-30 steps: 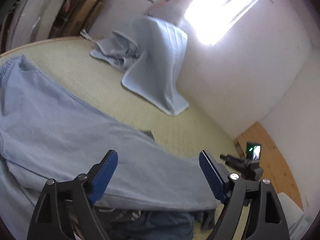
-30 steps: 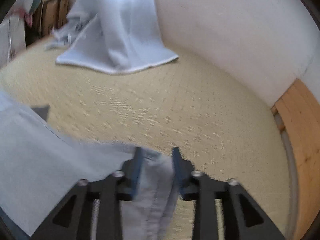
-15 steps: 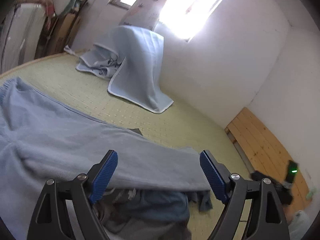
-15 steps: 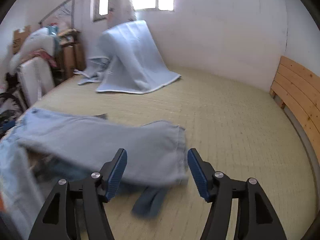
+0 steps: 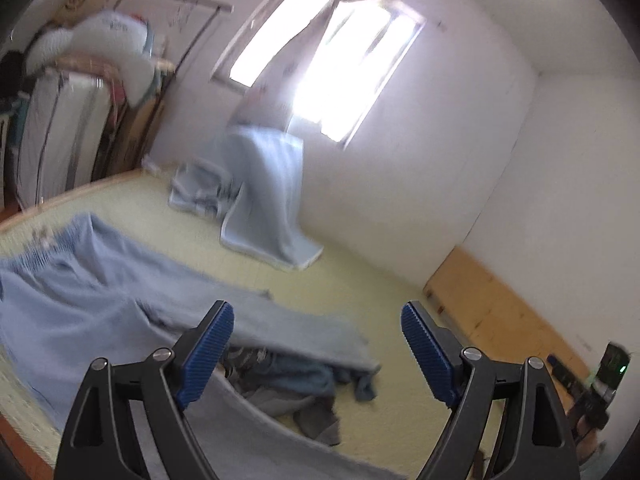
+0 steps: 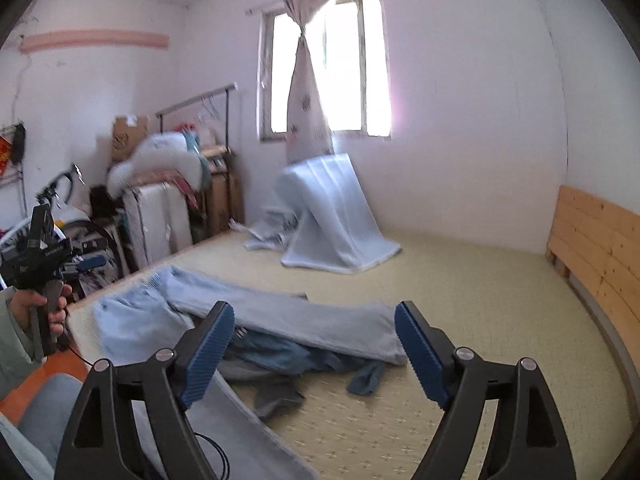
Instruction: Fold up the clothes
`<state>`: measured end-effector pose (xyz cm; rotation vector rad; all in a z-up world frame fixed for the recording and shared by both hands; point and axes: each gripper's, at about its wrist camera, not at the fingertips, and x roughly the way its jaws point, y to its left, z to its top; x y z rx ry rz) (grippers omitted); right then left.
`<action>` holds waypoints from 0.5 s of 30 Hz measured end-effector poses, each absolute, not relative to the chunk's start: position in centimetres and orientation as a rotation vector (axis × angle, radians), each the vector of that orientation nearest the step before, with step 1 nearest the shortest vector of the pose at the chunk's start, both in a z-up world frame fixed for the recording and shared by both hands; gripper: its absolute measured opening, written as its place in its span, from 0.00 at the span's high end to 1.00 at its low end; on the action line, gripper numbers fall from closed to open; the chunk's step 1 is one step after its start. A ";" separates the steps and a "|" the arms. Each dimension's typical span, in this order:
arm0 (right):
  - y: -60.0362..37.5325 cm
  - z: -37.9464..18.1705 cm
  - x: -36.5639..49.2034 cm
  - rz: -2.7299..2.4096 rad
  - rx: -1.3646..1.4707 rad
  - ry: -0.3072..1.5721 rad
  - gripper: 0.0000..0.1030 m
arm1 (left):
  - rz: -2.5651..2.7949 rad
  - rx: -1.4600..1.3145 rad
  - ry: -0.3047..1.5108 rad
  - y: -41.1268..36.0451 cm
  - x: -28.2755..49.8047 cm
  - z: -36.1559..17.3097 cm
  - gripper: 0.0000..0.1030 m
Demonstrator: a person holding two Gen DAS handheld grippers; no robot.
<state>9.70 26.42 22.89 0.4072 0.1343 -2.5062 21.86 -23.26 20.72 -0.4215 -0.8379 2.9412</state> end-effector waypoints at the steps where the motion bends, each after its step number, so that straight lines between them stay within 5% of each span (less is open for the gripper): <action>1: 26.8 23.9 10.8 -2.501 0.380 0.118 0.17 | 2.947 -0.376 -0.841 -23.5 23.2 22.2 0.10; 6: 29.3 28.3 15.3 -2.483 0.220 0.037 0.13 | 2.956 -0.168 -0.858 -24.9 29.5 28.4 0.00; 15: 31.7 29.9 18.3 -2.512 0.163 -0.042 0.11 | 3.067 -0.094 -0.848 -27.8 34.8 31.3 0.00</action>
